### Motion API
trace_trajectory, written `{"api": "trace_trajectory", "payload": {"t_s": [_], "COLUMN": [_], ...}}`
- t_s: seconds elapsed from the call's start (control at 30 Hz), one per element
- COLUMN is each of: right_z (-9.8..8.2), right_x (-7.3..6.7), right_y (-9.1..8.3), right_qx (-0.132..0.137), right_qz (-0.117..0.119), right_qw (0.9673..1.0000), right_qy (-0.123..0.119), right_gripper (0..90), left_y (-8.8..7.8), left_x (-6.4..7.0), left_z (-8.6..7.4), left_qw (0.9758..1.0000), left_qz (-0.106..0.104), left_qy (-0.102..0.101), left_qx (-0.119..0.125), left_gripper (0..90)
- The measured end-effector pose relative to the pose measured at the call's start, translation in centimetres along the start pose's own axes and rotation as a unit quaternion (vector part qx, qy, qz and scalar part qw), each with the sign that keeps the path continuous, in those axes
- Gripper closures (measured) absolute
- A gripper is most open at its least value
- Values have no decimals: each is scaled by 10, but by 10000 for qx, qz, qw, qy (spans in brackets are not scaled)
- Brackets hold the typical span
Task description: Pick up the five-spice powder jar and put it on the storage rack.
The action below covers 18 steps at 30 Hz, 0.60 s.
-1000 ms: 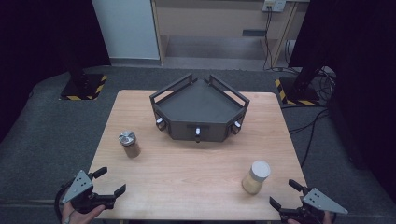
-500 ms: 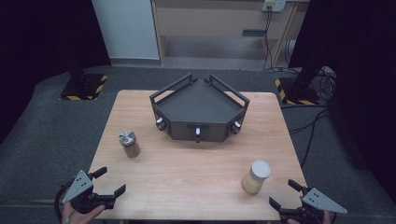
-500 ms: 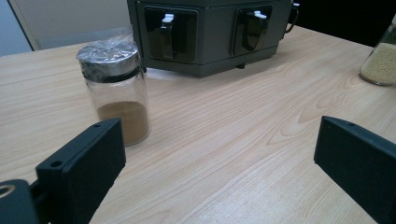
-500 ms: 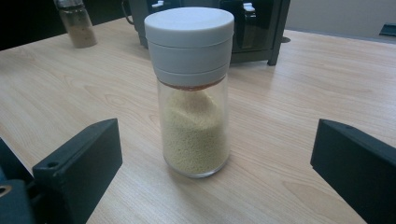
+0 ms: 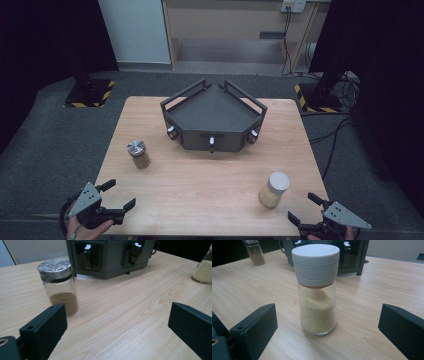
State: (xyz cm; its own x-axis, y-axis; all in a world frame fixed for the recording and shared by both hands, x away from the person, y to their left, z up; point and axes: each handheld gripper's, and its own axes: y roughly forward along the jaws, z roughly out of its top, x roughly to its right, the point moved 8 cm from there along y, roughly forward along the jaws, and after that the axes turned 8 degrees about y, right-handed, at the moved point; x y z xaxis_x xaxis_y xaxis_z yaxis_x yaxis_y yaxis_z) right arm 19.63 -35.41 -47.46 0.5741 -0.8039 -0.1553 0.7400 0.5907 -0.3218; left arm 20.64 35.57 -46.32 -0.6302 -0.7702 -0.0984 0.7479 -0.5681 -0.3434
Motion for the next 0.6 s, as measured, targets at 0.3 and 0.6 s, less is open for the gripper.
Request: {"api": "trace_trajectory", "payload": {"t_s": [0.3, 0.6], "right_z": [0, 0], "right_x": [-1, -1], "right_y": [0, 0], "right_qx": [0, 4], "right_qz": [14, 18], "right_qw": [10000, 10000], "right_qy": [-19, -15], "right_gripper": [29, 30], "left_y": [-7, -15], "left_x": [-3, -9], "left_z": [8, 24], "left_qw": [9999, 9998], "left_qz": [-106, -106], "left_qy": [10, 128], "left_qx": [-61, -142], "left_gripper": [10, 10]}}
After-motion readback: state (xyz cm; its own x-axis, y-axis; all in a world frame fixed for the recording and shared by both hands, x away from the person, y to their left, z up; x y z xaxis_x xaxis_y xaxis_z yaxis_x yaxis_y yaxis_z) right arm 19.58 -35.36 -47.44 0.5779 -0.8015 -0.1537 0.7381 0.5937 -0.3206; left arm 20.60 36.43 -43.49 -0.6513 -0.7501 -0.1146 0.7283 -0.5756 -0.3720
